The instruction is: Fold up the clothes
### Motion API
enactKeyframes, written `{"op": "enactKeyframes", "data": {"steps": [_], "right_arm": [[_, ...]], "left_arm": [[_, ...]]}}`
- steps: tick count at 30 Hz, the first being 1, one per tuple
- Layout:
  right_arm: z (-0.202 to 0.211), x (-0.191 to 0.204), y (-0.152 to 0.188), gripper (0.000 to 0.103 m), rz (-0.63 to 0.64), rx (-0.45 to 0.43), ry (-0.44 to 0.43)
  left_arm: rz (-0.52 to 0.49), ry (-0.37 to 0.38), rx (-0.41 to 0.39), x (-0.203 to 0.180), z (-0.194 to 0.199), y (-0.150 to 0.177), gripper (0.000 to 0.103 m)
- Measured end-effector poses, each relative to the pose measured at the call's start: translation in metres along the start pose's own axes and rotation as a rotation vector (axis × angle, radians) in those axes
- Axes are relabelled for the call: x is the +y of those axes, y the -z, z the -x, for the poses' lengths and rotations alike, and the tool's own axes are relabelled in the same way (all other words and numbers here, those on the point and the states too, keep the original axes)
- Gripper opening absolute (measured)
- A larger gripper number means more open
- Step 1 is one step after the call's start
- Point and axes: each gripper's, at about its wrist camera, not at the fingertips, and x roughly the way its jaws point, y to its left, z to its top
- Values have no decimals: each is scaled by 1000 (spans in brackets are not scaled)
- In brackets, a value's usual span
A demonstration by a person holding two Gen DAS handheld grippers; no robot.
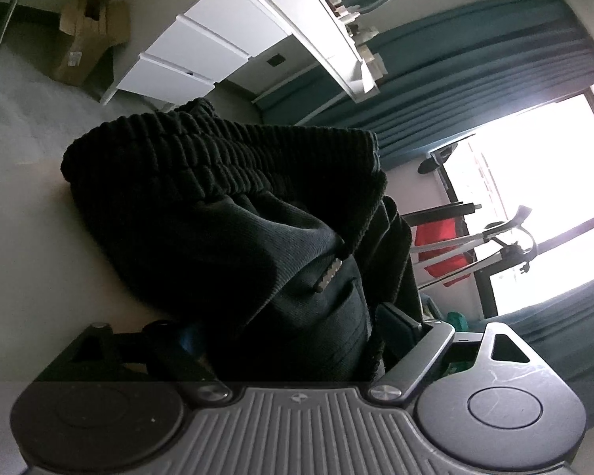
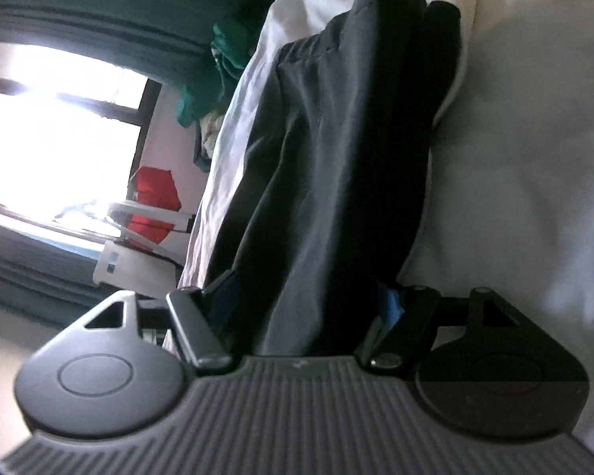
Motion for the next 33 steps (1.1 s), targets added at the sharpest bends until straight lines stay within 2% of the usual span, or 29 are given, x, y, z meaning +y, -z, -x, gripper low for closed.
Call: {"op": "enactKeyframes", "data": {"steps": [2, 8, 13, 15, 18, 22, 24, 27, 29, 30, 32, 33], "right_arm": [[0, 1, 3, 72, 7, 39, 5], [0, -7, 15, 73, -65, 177, -54], [-9, -7, 13, 74, -106, 171, -105], [-11, -13, 6, 71, -141, 132, -104], [-1, -25, -7, 70, -178, 14, -115], [17, -36, -28, 70, -165, -140, -108], [21, -41, -38, 69, -153, -184, -114], [19, -44, -48, 52, -137, -191, -109], [18, -39, -50, 24, -86, -205, -65], [16, -37, -49, 23, -58, -211, -53], [17, -29, -47, 13, -5, -230, -39], [18, -23, -45, 13, 29, -244, -18]], "left_arm": [[-15, -5, -3, -2, -1, 2, 87], [-57, -17, -8, -9, 0, 9, 88], [-62, -16, -8, -11, 1, 11, 88], [-65, -16, -9, -11, 1, 11, 88], [-68, -17, -12, -12, 2, 12, 88], [-65, -22, -16, -13, 2, 11, 88], [-57, -25, -19, -13, 3, 10, 88], [-22, -45, -25, -11, 6, 8, 78], [21, -43, -29, -8, 9, 4, 62], [42, -42, -32, -7, 11, 1, 57], [55, -28, -37, -5, 13, -4, 36], [56, -19, -39, -4, 14, -6, 32]]}}
